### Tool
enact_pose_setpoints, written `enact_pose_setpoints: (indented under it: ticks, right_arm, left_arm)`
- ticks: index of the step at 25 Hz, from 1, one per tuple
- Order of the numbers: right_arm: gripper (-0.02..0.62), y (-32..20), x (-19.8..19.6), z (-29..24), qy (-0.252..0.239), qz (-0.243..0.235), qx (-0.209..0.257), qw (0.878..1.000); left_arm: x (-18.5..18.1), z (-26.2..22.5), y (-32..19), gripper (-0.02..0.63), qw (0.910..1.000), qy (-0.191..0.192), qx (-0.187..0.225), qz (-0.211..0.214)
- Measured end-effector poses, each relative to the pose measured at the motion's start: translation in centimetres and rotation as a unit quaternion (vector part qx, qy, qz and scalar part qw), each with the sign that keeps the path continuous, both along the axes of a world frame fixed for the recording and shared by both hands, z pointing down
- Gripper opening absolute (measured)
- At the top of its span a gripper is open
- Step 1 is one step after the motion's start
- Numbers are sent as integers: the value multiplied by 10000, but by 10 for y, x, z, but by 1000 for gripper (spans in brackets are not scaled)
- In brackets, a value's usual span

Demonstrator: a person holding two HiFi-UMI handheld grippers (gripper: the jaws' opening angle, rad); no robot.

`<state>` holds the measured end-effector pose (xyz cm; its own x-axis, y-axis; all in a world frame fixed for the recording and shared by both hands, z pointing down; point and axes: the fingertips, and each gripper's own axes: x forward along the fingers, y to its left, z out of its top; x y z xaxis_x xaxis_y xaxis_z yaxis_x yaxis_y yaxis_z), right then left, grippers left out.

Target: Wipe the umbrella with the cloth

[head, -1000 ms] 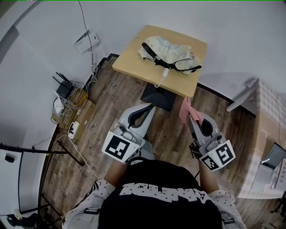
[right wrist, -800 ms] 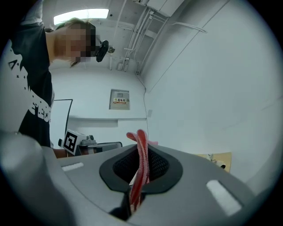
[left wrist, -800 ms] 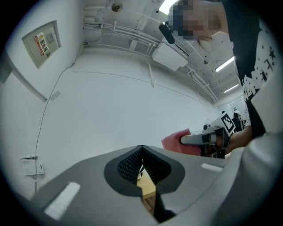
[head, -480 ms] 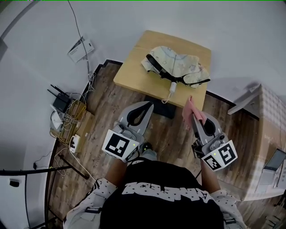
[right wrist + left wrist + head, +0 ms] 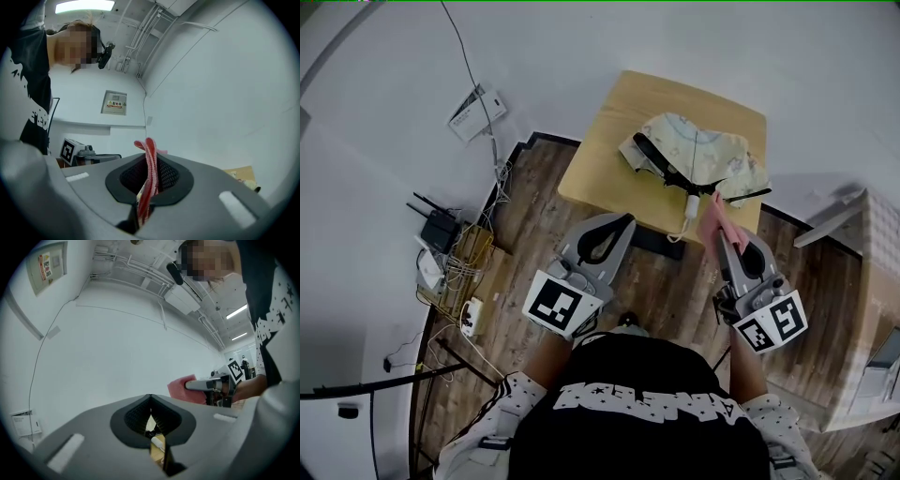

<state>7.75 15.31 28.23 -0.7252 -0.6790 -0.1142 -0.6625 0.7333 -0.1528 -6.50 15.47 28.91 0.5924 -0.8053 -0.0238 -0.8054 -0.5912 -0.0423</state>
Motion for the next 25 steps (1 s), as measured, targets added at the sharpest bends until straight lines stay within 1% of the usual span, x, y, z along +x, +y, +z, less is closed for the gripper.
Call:
enact_pose_setpoints:
  ticks: [2, 4, 10, 18, 21, 25]
  right_arm:
    - [23, -10, -7, 0, 16, 29, -2, 10000]
    - [23, -20, -11, -2, 43, 77, 3, 10000]
    - [23, -53, -8, -4, 147, 227, -3, 9996]
    - [23, -115, 2, -8, 159, 239, 42, 9996]
    - [23, -136, 4, -11, 167, 196, 58, 9997]
    - [23, -162, 11, -8, 196, 106, 39, 9997]
  left_arm:
    - [-10, 4, -12, 2, 9999, 67, 81, 9]
    - [-15, 7, -23, 2, 10000, 71, 36, 34]
    - [-21, 7, -56, 2, 9997, 215, 26, 73]
    - [-22, 6, -105, 2, 9999, 130, 18, -88]
    - [-23, 8, -125, 2, 9997, 80, -70, -212]
    - [-15, 11, -149, 2, 9995, 45, -80, -289]
